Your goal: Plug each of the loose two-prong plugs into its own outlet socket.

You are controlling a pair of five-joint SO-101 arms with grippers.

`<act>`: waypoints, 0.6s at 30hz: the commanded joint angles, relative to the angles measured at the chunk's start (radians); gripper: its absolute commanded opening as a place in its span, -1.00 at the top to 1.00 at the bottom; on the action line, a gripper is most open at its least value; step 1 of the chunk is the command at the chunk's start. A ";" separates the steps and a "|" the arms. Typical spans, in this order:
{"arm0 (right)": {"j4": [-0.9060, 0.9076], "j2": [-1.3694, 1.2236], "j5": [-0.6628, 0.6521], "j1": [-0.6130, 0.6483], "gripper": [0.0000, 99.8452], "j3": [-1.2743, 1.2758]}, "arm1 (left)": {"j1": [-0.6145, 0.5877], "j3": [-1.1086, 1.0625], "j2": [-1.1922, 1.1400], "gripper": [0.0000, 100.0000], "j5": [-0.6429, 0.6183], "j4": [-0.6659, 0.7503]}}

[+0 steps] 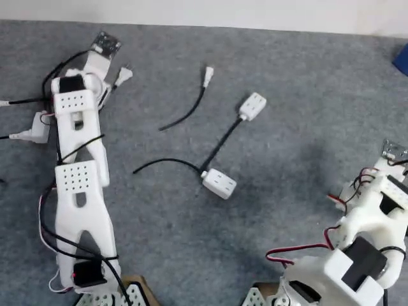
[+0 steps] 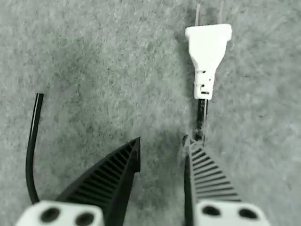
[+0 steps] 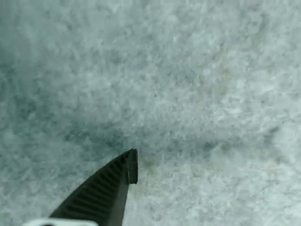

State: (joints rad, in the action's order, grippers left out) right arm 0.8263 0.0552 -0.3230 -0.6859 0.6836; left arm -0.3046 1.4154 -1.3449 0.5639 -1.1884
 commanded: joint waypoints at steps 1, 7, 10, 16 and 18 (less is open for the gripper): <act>-0.022 0.016 0.008 0.012 -0.14 -0.002 | -0.008 0.005 -0.030 0.66 0.009 0.031; -0.022 0.013 0.006 0.012 -0.14 -0.002 | -0.005 0.015 -0.033 0.65 0.005 0.025; -0.022 0.013 0.006 0.012 -0.14 -0.002 | 0.010 0.015 0.061 0.65 0.005 -0.006; -0.022 0.013 0.006 0.012 -0.14 -0.001 | 0.042 0.007 0.239 0.65 0.003 -0.087; -0.022 0.013 0.006 0.012 -0.14 -0.001 | 0.045 0.007 0.251 0.65 0.003 -0.117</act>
State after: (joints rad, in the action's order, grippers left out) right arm 0.8170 0.0552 -0.3230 -0.6859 0.6836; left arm -0.2831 1.4154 -1.1838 0.5639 -1.2651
